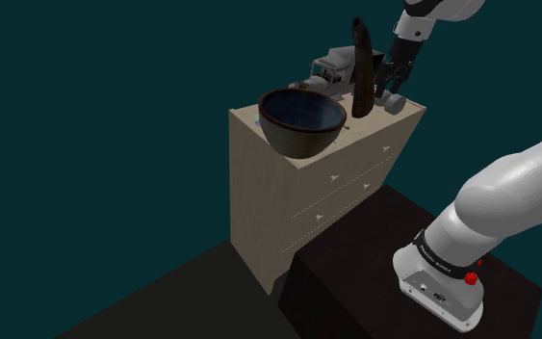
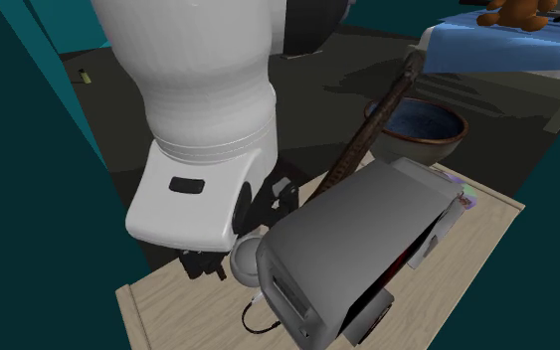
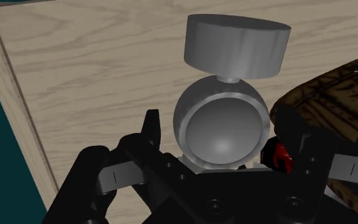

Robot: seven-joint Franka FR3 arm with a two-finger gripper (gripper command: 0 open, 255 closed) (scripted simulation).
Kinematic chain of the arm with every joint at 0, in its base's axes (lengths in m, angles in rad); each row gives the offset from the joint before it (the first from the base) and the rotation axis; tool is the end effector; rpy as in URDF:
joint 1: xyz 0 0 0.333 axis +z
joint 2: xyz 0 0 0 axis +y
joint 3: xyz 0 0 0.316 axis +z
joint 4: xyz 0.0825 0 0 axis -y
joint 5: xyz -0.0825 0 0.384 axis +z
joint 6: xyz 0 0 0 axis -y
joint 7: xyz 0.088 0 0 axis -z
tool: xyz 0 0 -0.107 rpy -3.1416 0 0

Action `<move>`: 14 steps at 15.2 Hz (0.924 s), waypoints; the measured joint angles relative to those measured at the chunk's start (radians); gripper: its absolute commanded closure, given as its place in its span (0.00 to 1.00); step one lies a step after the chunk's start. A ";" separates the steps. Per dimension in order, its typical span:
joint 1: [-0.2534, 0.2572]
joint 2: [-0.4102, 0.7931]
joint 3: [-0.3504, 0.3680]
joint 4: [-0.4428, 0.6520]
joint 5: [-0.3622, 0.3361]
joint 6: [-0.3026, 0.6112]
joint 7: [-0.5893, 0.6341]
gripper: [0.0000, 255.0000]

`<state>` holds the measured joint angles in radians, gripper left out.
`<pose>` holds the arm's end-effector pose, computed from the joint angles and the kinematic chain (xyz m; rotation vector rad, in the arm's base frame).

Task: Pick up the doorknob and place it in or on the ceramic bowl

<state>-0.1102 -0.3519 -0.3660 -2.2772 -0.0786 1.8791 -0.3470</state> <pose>0.3877 -0.2169 0.4800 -3.0672 0.1197 0.0636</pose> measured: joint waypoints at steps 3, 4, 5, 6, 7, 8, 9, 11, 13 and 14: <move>0.002 0.003 0.003 -0.004 0.001 -0.002 0.002 1.00; 0.002 0.003 0.003 -0.004 0.001 -0.002 0.002 1.00; 0.002 0.003 0.003 -0.004 0.000 -0.002 0.002 1.00; 0.002 0.003 0.003 -0.005 0.000 -0.002 0.002 1.00; 0.002 0.004 0.002 -0.004 0.000 -0.002 0.002 1.00; 0.002 0.004 0.003 -0.003 0.001 -0.002 0.002 1.00; 0.002 0.004 0.003 -0.003 0.000 -0.001 0.002 1.00; 0.004 0.002 0.005 0.007 0.001 -0.018 0.004 1.00; 0.005 -0.003 0.009 0.025 0.001 -0.042 0.008 1.00; 0.005 -0.004 0.009 0.037 0.001 -0.055 0.006 1.00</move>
<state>-0.1055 -0.3561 -0.3567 -2.2406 -0.0772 1.8240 -0.3405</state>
